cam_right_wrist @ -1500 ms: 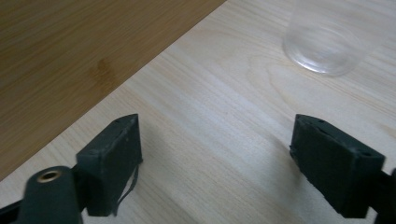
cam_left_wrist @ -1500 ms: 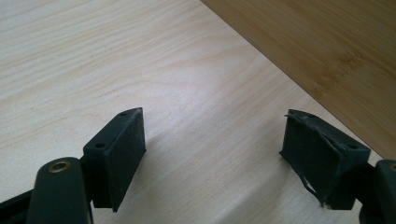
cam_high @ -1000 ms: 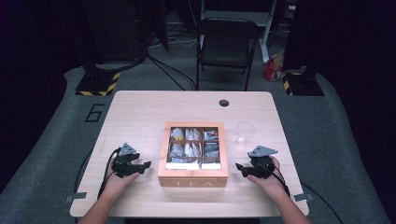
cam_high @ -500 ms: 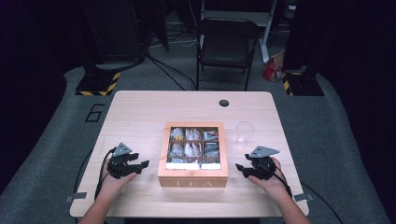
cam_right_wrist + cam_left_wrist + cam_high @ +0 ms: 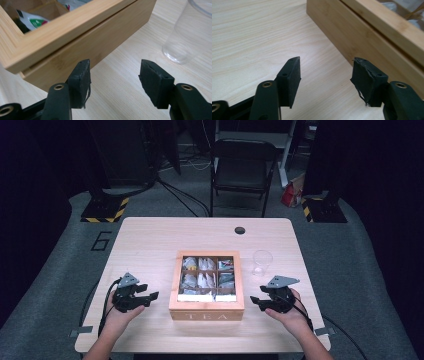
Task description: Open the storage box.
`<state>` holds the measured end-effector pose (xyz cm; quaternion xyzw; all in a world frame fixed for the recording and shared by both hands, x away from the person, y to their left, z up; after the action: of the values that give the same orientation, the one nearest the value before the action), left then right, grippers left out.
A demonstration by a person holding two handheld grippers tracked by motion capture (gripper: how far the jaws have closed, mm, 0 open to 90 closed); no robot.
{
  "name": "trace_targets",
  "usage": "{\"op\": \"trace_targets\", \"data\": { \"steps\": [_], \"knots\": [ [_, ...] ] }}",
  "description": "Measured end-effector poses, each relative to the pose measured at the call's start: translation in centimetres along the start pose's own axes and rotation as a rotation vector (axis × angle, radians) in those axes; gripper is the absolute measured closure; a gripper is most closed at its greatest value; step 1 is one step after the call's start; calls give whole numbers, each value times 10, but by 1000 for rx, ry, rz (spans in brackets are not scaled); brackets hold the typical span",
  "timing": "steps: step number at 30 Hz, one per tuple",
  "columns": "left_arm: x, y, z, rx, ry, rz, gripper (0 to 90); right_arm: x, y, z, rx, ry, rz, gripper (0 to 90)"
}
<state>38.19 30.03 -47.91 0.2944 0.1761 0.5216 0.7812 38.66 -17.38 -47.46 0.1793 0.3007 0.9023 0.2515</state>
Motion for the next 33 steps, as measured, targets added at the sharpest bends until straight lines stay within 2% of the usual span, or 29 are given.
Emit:
{"op": "trace_targets", "data": {
  "steps": [3, 9, 12, 17, 19, 25, 28, 31, 33],
  "knots": [
    [-4, 5, 2, -6, -3, -9, 422, 3, 6, 5, -6, -20, 9, 431],
    [-9, 14, 6, -15, -13, -28, 432, 11, 15, 9, -30, -16, 18, 434],
    [-12, 18, 6, -19, -23, -26, 432, 14, 18, 9, -36, -6, 13, 433],
    [-17, 24, 6, -26, -18, -35, 436, 21, 21, 9, -33, 11, 33, 438],
    [-18, 26, 6, -22, -37, -40, 435, 23, 22, 9, -35, 15, 40, 438],
    [-25, 35, 8, -43, -47, -57, 421, 31, 25, 9, -30, 35, 48, 435],
    [-27, 39, 8, -65, -60, -75, 391, 34, 26, 9, -34, 42, 51, 416],
    [-30, 43, 8, -69, -56, -91, 343, 38, 28, 10, -69, 38, 36, 348],
    [-32, 45, 7, -75, -59, -95, 338, 39, 29, 11, -79, 37, 56, 342]
  ]
}}
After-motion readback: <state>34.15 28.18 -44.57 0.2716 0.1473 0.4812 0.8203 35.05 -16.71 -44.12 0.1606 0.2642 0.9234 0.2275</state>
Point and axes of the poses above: each handheld gripper's, and its own axes: y roughly backward along the jaws, z roughly out of its top, x roughly to its left, the point moved 1 cm from there along -y, roughly forward along the jaws, and after that the axes turned 14 degrees about z, right-handed, at the moved point
